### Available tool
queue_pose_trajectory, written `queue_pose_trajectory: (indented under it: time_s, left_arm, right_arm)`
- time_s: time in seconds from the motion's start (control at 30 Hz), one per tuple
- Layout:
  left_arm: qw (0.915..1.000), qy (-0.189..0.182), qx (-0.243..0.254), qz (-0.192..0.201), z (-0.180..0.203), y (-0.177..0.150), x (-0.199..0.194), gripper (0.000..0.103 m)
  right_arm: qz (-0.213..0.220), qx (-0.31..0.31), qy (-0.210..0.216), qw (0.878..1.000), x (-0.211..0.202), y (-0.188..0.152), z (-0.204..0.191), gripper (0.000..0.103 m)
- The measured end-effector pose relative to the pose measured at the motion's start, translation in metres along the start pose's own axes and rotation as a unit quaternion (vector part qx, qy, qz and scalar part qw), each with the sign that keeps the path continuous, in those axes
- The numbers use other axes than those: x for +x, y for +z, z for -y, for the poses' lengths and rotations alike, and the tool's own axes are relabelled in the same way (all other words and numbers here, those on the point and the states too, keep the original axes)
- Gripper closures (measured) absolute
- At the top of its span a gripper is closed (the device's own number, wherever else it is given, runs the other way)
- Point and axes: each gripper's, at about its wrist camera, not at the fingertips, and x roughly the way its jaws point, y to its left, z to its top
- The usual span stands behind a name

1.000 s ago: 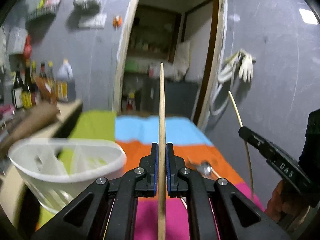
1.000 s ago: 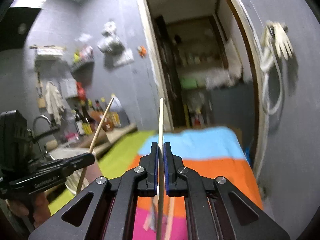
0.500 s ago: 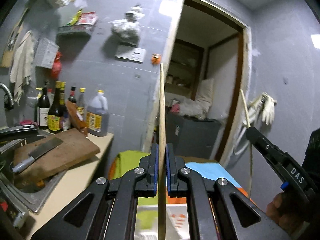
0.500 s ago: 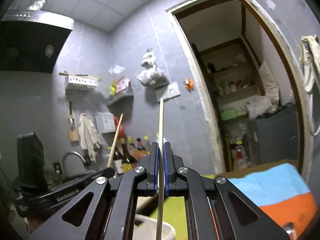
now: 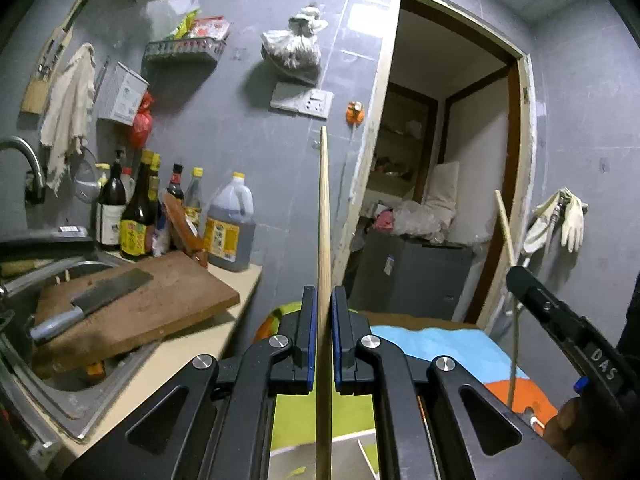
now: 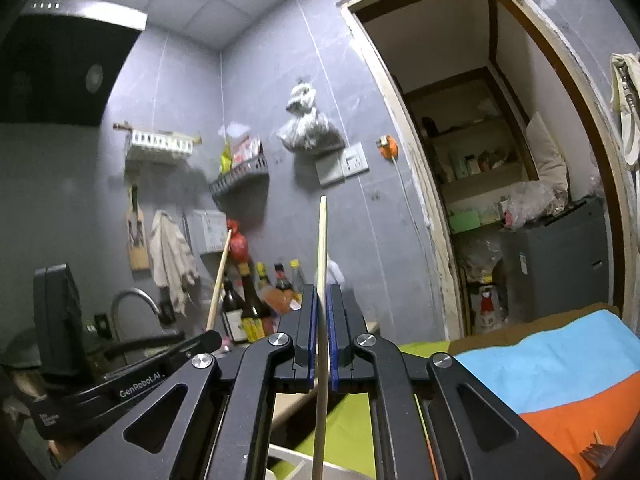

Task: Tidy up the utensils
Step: 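Carry the chopstick with the left tool over the white holder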

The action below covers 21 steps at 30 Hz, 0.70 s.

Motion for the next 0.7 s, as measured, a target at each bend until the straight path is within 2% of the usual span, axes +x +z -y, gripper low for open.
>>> queue_pose_trajectory:
  time_s: [0.33, 0.7]
  left_arm:
    - [0.9999, -0.007, 0.009, -0.010, 0.003, -0.024, 0.003, 0.099]
    - [0.9989, -0.001, 0.028, -0.039, 0.010, -0.041, -0.002, 0.098]
  right_arm:
    - [-0.045, -0.041, -0.015, 0.998, 0.002, -0.031, -0.003, 0.100]
    - [-0.091, -0.035, -0.020, 0.995, -0.003, -0.046, 0.001, 0.099]
